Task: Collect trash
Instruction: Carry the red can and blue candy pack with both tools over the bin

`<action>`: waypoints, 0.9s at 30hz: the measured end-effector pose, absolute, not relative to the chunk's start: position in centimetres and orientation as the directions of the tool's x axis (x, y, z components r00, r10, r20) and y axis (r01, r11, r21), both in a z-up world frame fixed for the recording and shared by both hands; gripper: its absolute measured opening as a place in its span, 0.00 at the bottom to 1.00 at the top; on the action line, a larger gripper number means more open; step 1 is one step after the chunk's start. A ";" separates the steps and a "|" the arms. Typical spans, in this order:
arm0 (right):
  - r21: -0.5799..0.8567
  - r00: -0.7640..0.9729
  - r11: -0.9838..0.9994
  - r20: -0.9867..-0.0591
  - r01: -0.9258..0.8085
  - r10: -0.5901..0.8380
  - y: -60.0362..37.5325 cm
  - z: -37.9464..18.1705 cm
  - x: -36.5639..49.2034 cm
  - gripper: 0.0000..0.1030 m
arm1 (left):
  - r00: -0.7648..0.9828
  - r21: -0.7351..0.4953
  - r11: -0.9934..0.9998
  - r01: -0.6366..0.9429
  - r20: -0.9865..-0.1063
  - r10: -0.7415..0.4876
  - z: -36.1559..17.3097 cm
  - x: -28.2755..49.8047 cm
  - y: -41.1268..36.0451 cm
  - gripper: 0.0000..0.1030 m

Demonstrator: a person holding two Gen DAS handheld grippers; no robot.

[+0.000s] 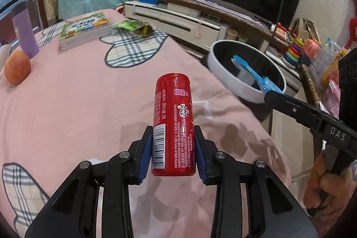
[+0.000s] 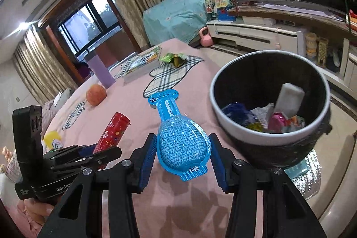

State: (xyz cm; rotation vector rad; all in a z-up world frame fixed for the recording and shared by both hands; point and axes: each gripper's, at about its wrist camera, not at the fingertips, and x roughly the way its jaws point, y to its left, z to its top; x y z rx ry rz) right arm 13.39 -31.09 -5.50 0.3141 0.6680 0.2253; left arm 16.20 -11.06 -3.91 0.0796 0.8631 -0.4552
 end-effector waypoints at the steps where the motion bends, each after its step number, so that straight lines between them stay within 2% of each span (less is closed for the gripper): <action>1: 0.357 0.766 0.929 -0.567 -0.100 0.301 -31.3 -5.4 13.3 0.46 | 0.561 -0.112 0.898 0.425 -0.747 -0.358 -3.7 16.2 -11.5 0.32; 27: 0.363 0.812 0.932 -0.543 -0.002 0.213 -37.3 -4.4 11.7 0.46 | 0.552 -0.075 0.853 0.516 -0.733 -0.399 -1.9 16.8 -18.4 0.32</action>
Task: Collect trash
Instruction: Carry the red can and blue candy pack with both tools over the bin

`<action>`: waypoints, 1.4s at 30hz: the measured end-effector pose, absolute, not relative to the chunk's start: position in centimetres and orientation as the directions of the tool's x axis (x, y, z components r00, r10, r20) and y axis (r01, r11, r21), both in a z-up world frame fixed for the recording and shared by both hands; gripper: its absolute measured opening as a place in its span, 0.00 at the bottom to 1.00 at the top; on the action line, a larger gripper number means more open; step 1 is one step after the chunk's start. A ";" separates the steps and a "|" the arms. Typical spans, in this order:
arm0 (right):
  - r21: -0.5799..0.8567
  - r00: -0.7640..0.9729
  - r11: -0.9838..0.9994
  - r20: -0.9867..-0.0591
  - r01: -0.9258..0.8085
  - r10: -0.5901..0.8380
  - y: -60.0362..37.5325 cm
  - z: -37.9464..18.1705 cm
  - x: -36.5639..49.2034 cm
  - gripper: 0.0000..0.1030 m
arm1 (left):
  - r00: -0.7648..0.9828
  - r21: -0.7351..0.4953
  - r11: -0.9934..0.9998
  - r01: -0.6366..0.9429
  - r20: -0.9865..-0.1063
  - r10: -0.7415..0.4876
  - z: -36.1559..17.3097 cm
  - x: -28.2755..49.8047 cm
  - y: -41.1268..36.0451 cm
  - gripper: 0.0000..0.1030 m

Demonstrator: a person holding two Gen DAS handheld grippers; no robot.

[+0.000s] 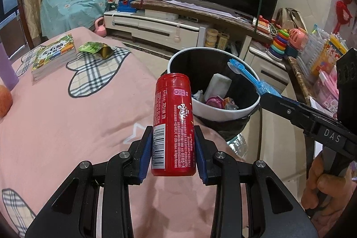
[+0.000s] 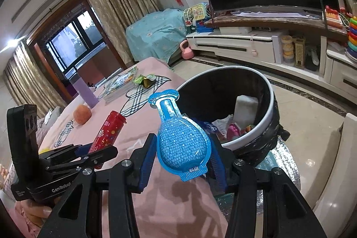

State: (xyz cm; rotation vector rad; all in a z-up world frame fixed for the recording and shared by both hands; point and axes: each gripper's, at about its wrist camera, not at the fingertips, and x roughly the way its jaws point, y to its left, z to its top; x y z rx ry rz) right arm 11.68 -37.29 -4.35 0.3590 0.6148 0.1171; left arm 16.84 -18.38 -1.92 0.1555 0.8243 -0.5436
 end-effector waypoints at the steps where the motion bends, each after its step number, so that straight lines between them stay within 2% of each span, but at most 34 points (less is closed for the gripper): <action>1: 0.362 0.813 0.932 -0.543 0.000 0.211 -37.4 -4.3 11.6 0.46 | 0.552 -0.074 0.852 0.518 -0.732 -0.399 -1.9 16.9 -18.6 0.32; 21: 0.334 0.820 0.941 -0.553 0.057 0.147 -39.7 -3.6 12.4 0.46 | 0.541 -0.071 0.825 0.560 -0.723 -0.429 -1.0 18.4 -21.6 0.32; 42: 0.299 0.811 0.951 -0.574 0.076 0.115 -41.1 -3.2 14.3 0.46 | 0.532 -0.043 0.820 0.571 -0.742 -0.409 -1.3 20.3 -24.7 0.32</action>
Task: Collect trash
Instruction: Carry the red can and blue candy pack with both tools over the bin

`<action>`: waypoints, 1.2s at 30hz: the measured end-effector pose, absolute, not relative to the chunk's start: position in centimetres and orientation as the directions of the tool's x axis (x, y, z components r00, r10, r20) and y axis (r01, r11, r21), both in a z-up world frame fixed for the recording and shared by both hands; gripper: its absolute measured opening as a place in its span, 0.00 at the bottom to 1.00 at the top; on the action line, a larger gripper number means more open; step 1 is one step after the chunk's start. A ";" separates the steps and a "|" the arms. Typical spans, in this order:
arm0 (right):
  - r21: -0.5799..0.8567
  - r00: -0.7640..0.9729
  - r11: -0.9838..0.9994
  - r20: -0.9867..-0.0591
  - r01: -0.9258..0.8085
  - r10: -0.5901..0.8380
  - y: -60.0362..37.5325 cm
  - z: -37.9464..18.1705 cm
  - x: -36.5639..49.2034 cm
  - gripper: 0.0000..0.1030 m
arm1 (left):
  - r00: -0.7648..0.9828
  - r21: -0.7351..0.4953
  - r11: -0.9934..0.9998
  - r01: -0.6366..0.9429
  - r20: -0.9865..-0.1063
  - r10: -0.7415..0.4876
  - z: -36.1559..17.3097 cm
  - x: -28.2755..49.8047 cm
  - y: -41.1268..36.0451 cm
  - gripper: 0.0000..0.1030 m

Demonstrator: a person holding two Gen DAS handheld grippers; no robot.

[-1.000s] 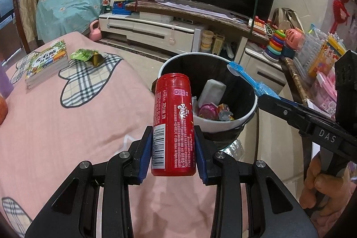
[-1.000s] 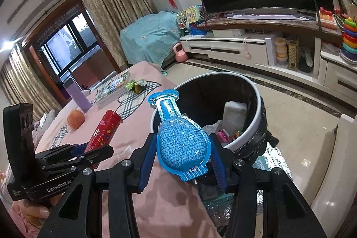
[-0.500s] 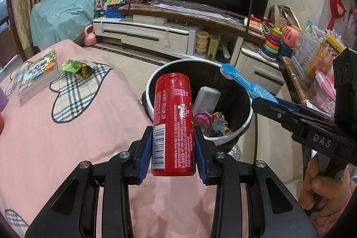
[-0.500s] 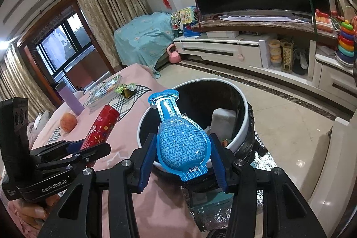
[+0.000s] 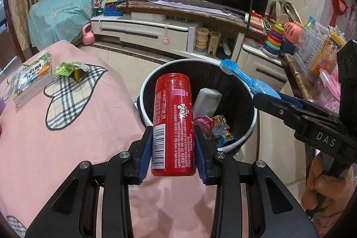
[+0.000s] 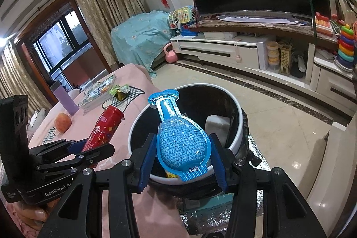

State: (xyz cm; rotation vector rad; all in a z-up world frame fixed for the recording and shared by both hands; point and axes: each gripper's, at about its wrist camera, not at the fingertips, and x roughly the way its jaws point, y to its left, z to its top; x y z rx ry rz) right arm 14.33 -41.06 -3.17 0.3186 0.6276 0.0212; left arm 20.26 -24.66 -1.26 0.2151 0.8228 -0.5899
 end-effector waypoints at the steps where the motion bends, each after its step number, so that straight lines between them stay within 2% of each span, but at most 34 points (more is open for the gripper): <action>1: 0.297 0.810 0.952 -0.576 0.079 0.112 -41.2 -3.2 14.4 0.46 | 0.531 -0.040 0.819 0.572 -0.743 -0.407 -1.3 20.4 -24.8 0.32; 36: 0.234 0.738 0.968 -0.668 0.088 0.094 -43.0 -4.4 18.6 0.47 | 0.481 0.000 0.806 0.592 -0.802 -0.353 -3.0 23.8 -28.9 0.32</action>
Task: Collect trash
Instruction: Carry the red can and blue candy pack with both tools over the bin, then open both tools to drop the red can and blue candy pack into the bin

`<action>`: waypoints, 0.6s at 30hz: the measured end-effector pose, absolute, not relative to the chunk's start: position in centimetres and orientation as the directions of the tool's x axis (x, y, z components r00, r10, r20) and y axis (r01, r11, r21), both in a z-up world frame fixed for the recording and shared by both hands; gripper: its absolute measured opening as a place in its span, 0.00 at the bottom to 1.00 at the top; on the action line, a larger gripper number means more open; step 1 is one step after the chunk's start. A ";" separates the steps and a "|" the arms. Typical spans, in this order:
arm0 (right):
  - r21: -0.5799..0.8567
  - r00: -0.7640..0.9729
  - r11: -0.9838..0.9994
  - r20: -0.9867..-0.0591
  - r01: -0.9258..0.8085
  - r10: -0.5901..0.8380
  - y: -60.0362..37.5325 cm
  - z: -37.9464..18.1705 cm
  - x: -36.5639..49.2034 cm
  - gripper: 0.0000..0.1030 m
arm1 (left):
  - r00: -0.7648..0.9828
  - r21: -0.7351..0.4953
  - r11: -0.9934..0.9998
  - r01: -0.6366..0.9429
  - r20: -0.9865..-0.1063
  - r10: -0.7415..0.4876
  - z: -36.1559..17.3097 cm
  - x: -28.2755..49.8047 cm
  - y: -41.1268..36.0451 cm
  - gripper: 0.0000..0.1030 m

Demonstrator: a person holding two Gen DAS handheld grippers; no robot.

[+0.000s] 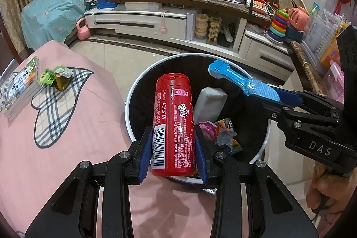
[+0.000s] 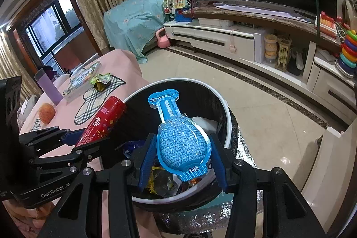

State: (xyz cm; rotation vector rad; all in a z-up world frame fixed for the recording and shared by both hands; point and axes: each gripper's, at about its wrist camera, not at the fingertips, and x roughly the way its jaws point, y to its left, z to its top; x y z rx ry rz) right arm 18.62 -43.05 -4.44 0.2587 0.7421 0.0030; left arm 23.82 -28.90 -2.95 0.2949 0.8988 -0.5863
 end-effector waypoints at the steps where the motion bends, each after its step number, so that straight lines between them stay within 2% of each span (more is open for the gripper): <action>1: 0.233 0.738 0.968 -0.668 0.089 0.093 -43.1 -4.4 18.6 0.47 | 0.480 0.001 0.806 0.592 -0.803 -0.352 -3.0 23.8 -28.9 0.32; 18: 0.225 0.729 0.970 -0.679 0.092 0.089 -43.4 -4.5 18.8 0.47 | 0.468 -0.008 0.811 0.585 -0.813 -0.346 -3.3 24.4 -28.8 0.32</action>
